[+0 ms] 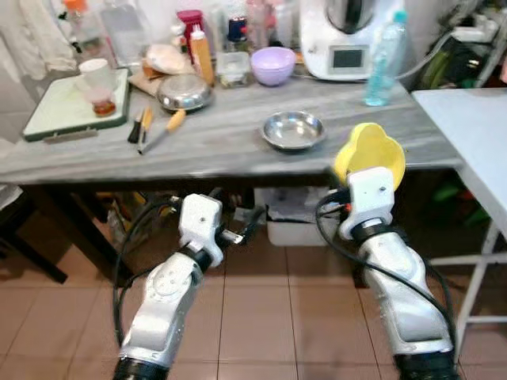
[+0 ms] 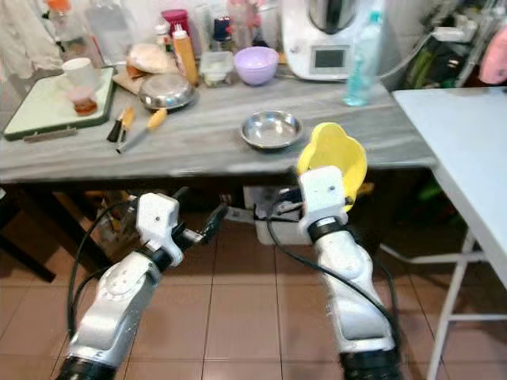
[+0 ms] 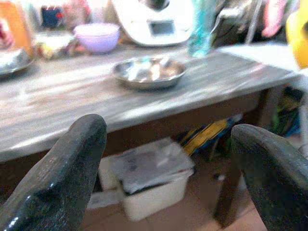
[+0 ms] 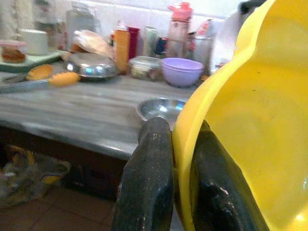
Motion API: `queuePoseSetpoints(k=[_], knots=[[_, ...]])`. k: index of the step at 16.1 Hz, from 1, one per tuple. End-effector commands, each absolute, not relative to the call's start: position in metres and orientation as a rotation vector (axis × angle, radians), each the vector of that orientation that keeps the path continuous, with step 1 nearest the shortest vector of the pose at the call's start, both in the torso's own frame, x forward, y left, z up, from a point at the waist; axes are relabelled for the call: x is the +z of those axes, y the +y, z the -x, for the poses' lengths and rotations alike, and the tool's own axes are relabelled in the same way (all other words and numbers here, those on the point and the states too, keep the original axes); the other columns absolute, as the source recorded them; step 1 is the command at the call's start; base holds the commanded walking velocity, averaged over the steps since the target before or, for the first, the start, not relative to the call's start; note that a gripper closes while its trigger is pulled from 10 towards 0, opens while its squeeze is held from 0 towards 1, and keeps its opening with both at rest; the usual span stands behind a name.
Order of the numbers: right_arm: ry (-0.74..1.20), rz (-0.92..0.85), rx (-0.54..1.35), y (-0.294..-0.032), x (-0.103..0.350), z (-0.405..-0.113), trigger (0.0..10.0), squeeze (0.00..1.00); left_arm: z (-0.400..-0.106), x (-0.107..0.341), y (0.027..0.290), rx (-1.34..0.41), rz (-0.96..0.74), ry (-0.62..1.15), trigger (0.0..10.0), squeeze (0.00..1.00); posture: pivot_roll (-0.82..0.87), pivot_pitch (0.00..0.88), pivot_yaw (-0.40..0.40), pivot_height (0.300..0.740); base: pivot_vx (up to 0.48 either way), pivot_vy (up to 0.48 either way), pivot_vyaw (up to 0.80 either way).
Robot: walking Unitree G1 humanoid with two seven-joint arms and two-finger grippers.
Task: Setting the table
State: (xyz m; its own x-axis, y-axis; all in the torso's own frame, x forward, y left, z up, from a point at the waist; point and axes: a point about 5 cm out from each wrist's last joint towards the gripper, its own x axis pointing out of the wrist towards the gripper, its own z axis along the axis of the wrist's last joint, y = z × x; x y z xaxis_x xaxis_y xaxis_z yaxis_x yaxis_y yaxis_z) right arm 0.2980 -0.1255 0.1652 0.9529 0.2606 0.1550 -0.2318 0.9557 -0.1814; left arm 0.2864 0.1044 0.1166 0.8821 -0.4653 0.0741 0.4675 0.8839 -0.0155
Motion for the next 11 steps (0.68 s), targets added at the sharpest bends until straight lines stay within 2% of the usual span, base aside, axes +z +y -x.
queuePoseSetpoints(k=[1, 11], knots=[[-0.21, 0.167, 0.247, -0.1259, 0.1723, -0.2977, 10.0, 0.0, -0.2875, 0.1191, 0.105, -0.486, 0.026, -0.076, 10.0, 0.0, -0.08, 0.079, 0.067, 0.74, 0.39, 0.0, 0.0], [-0.216, 0.189, 0.251, -0.1259, 0.1732, -0.2978, 10.0, 0.0, -0.289, 0.1187, 0.1059, -0.467, 0.027, -0.078, 10.0, 0.0, -0.08, 0.08, 0.063, 0.74, 0.38, 0.0, 0.0]])
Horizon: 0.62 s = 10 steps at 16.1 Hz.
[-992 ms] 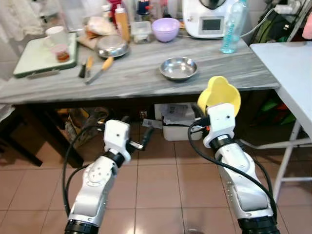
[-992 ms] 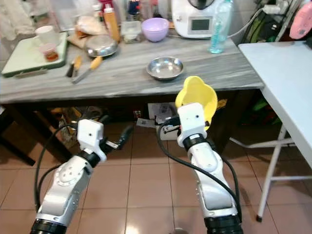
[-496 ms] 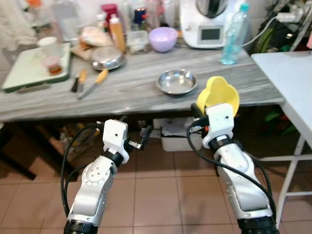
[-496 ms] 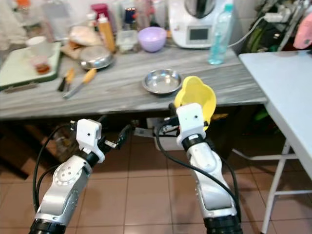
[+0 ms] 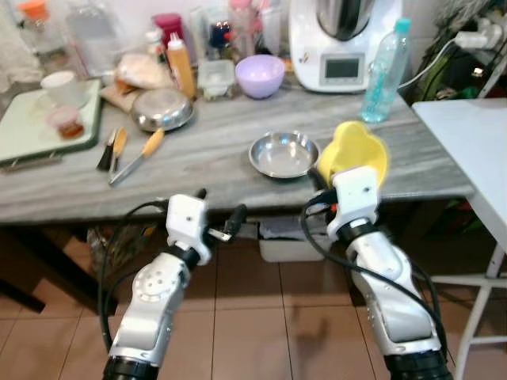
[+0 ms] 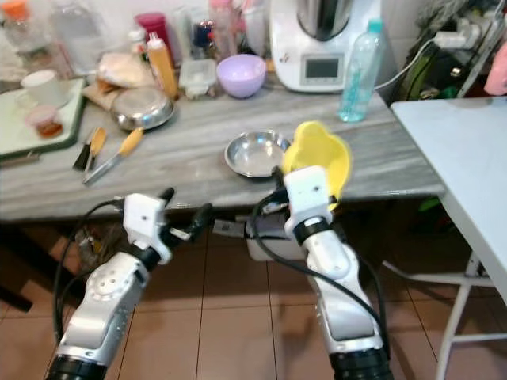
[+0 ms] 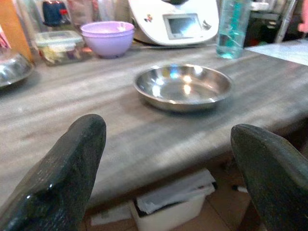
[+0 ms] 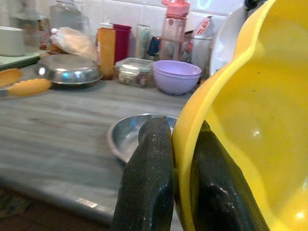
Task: Setting the table
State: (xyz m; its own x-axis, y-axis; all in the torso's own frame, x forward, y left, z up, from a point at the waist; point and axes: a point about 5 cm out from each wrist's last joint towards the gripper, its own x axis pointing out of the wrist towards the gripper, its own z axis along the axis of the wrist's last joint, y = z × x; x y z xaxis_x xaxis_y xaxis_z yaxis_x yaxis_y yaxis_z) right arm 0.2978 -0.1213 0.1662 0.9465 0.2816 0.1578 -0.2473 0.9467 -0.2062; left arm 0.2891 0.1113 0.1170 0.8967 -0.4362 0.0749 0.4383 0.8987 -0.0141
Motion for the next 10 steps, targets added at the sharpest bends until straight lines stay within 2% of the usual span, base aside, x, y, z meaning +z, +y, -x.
queuePoseSetpoints(k=[1, 10], knots=[[-0.216, 0.19, 0.251, -0.1261, 0.1733, -0.298, 10.0, 0.0, -0.2892, 0.1186, 0.1057, -0.467, 0.027, -0.077, 10.0, 0.0, -0.08, 0.078, 0.065, 0.74, 0.379, 0.0, 0.0], [-0.22, 0.186, 0.262, -0.1245, 0.1736, -0.298, 10.0, 0.0, -0.2903, 0.1184, 0.1059, -0.465, 0.025, -0.075, 10.0, 0.0, -0.08, 0.079, 0.064, 0.74, 0.371, 0.0, 0.46]])
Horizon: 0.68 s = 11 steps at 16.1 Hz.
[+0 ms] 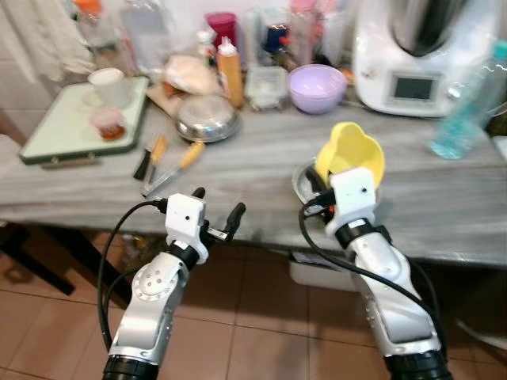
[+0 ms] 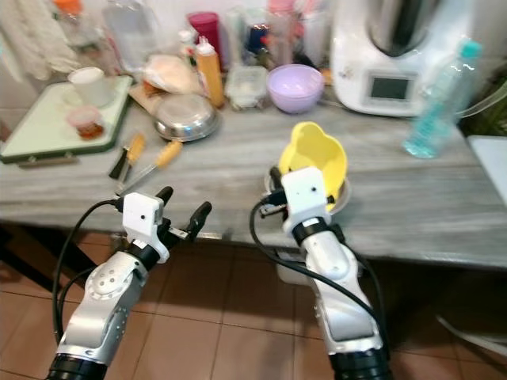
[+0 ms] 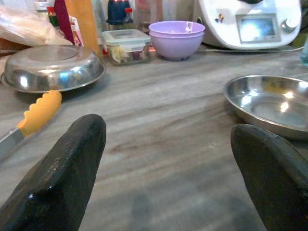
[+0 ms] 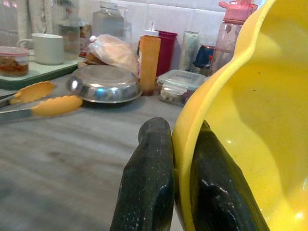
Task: Setting the table
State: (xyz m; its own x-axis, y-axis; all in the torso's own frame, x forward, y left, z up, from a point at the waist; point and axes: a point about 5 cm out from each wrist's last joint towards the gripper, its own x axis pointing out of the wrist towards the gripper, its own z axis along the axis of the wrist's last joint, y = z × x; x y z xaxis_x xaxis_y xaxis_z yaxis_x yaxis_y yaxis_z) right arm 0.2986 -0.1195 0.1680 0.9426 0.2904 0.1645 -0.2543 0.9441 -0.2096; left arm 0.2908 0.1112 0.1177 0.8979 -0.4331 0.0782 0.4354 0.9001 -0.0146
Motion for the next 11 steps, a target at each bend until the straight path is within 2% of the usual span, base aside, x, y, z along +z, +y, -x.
queuePoseSetpoints(k=[1, 2, 8, 11], knots=[[-0.219, 0.184, 0.265, -0.124, 0.173, -0.298, 10.0, 0.0, -0.29, 0.118, 0.107, -0.463, 0.026, -0.072, 10.0, 0.0, -0.07, 0.077, 0.064, 0.74, 0.3, 0.0, 0.0], [-0.219, 0.184, 0.266, -0.124, 0.173, -0.298, 10.0, 0.0, -0.29, 0.118, 0.107, -0.463, 0.026, -0.072, 10.0, 0.0, -0.07, 0.077, 0.064, 0.74, 0.3, 0.0, 0.0], [-0.223, 0.184, 0.278, -0.123, 0.175, -0.298, 10.0, 0.0, -0.282, 0.119, 0.116, -0.498, 0.016, -0.083, 10.0, 0.0, -0.07, 0.083, 0.06, 0.74, 0.0, 0.0, 0.0], [-0.224, 0.207, 0.329, -0.122, 0.18, -0.303, 10.0, 0.0, -0.268, 0.117, 0.121, -0.571, -0.021, -0.061, 10.0, 0.0, -0.06, 0.103, 0.056, 0.74, 0.0, 0.0, 0.0]])
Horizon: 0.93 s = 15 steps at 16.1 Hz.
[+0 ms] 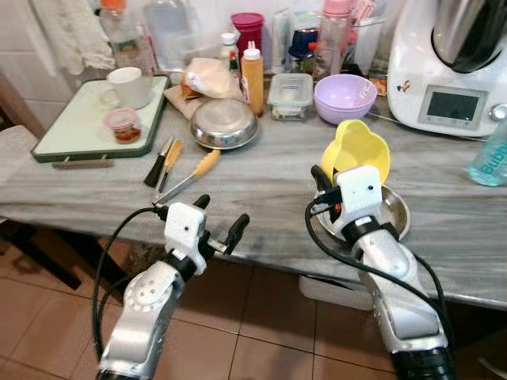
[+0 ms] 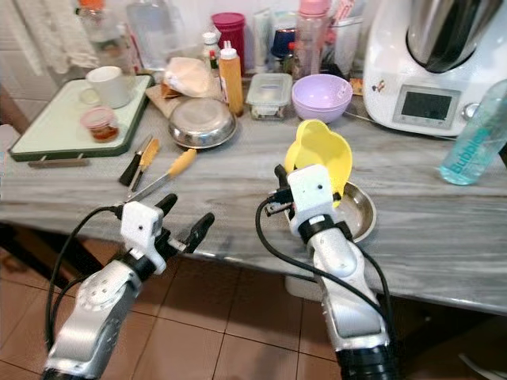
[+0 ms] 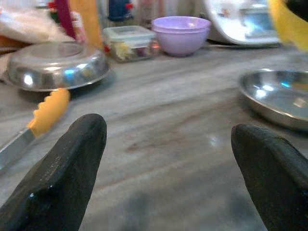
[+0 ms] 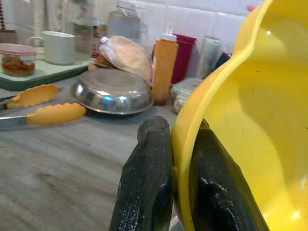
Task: Setting the table
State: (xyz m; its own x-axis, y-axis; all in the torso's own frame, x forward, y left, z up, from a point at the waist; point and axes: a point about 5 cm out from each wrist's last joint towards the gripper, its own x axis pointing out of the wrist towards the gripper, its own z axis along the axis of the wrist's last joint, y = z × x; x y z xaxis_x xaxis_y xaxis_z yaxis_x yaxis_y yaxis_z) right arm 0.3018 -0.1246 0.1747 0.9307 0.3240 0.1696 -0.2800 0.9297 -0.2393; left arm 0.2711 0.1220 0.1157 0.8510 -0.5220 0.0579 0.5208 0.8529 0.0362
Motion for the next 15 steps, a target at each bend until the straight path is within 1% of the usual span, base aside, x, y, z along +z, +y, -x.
queuePoseSetpoints(k=[1, 4, 6, 8, 9, 11, 12, 14, 15], knots=[[-0.223, 0.212, 0.335, -0.122, 0.181, -0.304, 10.0, 0.0, -0.267, 0.116, 0.122, -0.58, -0.024, -0.057, 10.0, 0.0, -0.06, 0.103, 0.056, 0.74, 0.0, 0.0, 0.0], [-0.208, 0.27, 0.456, -0.114, 0.185, -0.314, 10.0, 0.0, -0.256, 0.11, 0.125, -0.605, -0.021, -0.023, 10.0, 0.0, -0.06, 0.124, 0.051, 0.74, 0.0, 0.0, 0.0], [-0.184, 0.266, 0.503, -0.106, 0.186, -0.32, 10.0, 0.0, -0.253, 0.109, 0.124, -0.615, -0.014, -0.014, 10.0, 0.0, -0.05, 0.127, 0.05, 0.74, 0.0, 0.0, 0.0], [-0.13, 0.199, 0.5, -0.094, 0.186, -0.332, 10.0, 0.0, -0.249, 0.113, 0.123, -0.638, -0.006, -0.03, 10.0, 0.0, -0.03, 0.134, 0.042, 0.74, 0.0, 0.0, 0.0], [-0.097, 0.14, 0.506, -0.086, 0.186, -0.336, 10.0, 0.0, -0.247, 0.114, 0.124, -0.642, -0.009, -0.029, 10.0, 0.0, -0.02, 0.136, 0.042, 0.74, 0.0, 0.0, 0.0], [-0.054, 0.109, 0.51, -0.075, 0.184, -0.338, 10.0, 0.0, -0.245, 0.115, 0.126, -0.645, -0.013, -0.021, 10.0, 0.0, -0.01, 0.139, 0.041, 0.74, 0.0, 0.0, 0.0], [-0.023, 0.107, 0.501, -0.071, 0.181, -0.339, 10.0, 0.0, -0.244, 0.115, 0.127, -0.648, -0.015, -0.017, 10.0, 0.0, -0.01, 0.14, 0.042, 0.74, 0.0, 0.0, 0.0], [0.052, 0.031, 0.478, -0.07, 0.173, -0.34, 10.0, 0.0, -0.243, 0.115, 0.128, -0.649, -0.015, -0.01, 10.0, 0.0, -0.01, 0.14, 0.045, 0.74, 0.0, 0.0, 0.0], [0.08, 0.023, 0.47, -0.069, 0.17, -0.341, 10.0, 0.0, -0.243, 0.115, 0.127, -0.657, -0.015, -0.002, 10.0, 0.0, -0.01, 0.139, 0.048, 0.74, 0.0, 0.0, 0.0]])
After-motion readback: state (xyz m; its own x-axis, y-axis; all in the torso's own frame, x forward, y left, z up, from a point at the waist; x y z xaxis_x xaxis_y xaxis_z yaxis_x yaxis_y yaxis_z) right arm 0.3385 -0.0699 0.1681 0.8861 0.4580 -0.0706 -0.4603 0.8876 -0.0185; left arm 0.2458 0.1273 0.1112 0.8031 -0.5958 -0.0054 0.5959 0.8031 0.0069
